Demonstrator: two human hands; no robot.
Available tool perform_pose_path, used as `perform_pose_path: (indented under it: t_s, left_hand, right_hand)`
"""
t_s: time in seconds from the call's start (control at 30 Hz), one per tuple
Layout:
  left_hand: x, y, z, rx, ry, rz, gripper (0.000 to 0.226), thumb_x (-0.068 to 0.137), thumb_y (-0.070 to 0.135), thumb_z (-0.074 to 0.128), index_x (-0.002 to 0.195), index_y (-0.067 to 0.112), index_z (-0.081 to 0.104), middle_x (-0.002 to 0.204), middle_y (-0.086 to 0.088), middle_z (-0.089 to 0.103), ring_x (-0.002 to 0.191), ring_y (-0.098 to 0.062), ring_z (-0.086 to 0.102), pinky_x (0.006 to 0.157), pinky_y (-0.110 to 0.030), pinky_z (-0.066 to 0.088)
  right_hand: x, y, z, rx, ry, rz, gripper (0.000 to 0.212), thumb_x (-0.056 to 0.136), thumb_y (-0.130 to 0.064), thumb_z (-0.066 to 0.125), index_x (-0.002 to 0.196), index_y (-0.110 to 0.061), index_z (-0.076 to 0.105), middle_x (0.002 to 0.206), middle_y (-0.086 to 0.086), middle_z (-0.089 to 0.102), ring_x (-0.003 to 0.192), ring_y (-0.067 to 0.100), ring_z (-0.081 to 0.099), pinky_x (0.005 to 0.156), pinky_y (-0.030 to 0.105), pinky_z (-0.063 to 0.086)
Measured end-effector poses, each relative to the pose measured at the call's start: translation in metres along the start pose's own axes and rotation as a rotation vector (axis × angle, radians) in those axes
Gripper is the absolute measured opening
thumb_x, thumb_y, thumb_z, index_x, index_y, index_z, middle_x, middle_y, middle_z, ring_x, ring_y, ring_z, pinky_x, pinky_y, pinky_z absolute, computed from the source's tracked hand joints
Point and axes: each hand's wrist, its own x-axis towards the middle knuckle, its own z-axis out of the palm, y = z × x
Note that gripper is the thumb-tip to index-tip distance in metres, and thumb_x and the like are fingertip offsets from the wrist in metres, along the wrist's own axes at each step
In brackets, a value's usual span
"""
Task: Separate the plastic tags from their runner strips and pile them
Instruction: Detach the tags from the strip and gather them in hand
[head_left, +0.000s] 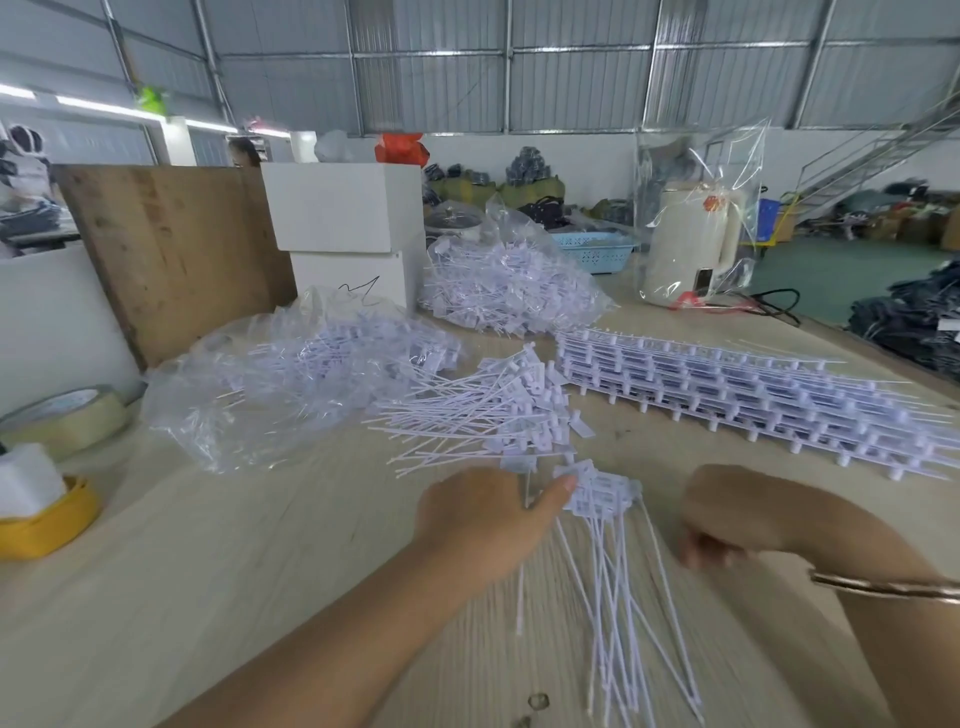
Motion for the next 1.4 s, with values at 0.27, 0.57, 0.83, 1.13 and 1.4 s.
perform_pose_path:
  t_s: [0.27,0.57,0.83,1.13,1.4]
  left_hand:
    - [-0.005,0.003,-0.001,0.065,-0.127,0.092,0.072,0.065,0.085,0.042,0.095,0.021,0.055,0.081,0.009,0.050,0.079,-0.013,0.053,0.058,-0.027,0.034]
    - [-0.006,0.004,-0.008,0.289,-0.172,0.182,0.026,0.097,0.021,0.037,0.119,0.011,0.046,0.120,-0.009,0.052,0.111,-0.027,0.050,0.083,-0.036,0.040]
    - [0.026,-0.031,-0.042,0.179,0.112,0.345,0.023,0.094,0.010,0.039,0.111,0.022,0.029,0.072,0.006,0.040,0.063,-0.020,0.044,0.048,-0.030,0.021]
    - [0.097,-0.073,-0.008,0.173,0.016,0.195,0.052,0.093,0.016,0.046,0.143,0.017,0.032,0.146,-0.007,0.028,0.131,-0.026,0.029,0.104,-0.037,0.027]
    - [0.079,-0.067,0.000,-0.030,0.063,0.238,0.066,0.089,0.025,0.042,0.149,0.025,0.014,0.154,0.010,0.007,0.140,-0.011,0.005,0.110,-0.030,0.004]
  right_hand:
    - [0.001,-0.042,0.032,0.344,0.017,-0.390,0.029,0.078,0.000,0.045,0.069,-0.019,0.064,0.054,-0.013,0.053,0.052,-0.006,0.047,0.060,0.017,0.036]
    - [0.024,-0.015,0.020,0.807,0.672,-0.362,0.042,0.083,0.009,0.035,0.072,-0.012,0.069,0.049,-0.010,0.049,0.043,0.001,0.038,0.045,0.013,0.030]
    - [0.063,0.008,0.027,0.842,0.803,-0.276,0.046,0.085,0.010,0.035,0.074,-0.022,0.065,0.062,0.000,0.051,0.055,0.018,0.039,0.051,0.028,0.030]
    - [0.069,0.008,0.031,0.823,0.742,-0.326,0.047,0.085,0.011,0.037,0.074,-0.023,0.067,0.063,-0.003,0.051,0.054,0.011,0.041,0.053,0.026,0.031]
    - [0.064,0.003,0.032,0.795,0.689,-0.389,0.047,0.087,0.011,0.036,0.074,-0.022,0.067,0.064,-0.001,0.053,0.052,0.010,0.041,0.046,0.013,0.031]
